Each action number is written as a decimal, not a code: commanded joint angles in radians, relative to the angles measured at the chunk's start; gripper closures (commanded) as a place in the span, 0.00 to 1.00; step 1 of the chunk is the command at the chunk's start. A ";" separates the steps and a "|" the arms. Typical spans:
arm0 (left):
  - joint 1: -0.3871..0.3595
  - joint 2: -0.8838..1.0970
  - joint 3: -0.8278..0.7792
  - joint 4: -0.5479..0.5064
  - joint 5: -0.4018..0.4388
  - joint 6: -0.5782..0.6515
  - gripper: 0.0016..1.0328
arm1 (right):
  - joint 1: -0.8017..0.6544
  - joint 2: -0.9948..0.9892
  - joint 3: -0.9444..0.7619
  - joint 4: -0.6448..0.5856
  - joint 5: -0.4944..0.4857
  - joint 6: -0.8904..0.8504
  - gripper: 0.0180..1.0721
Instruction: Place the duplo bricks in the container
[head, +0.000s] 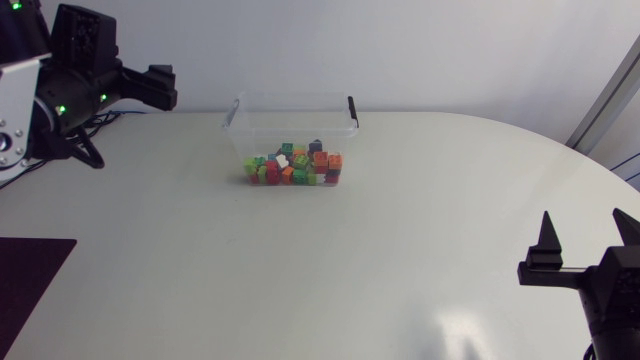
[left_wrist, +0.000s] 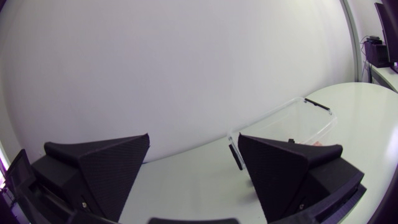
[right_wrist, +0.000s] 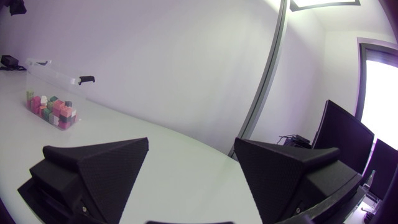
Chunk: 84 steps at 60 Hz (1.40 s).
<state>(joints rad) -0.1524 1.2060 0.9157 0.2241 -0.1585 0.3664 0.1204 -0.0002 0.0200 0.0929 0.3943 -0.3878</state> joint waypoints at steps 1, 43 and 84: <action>0.007 -0.077 -0.078 0.023 0.001 -0.020 0.04 | -0.001 -0.007 -0.025 -0.004 0.009 0.026 0.05; 0.027 -0.534 -0.491 0.104 0.002 -0.004 0.04 | 0.008 -0.007 -0.025 -0.012 0.000 0.038 0.05; 0.079 -0.909 -0.730 -0.021 0.064 -0.125 0.05 | -0.038 -0.004 -0.023 -0.045 -0.159 0.179 0.05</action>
<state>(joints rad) -0.0872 0.3347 0.2275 0.2192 -0.1070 0.2981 0.0963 -0.0002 0.0200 0.0605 0.2554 -0.2588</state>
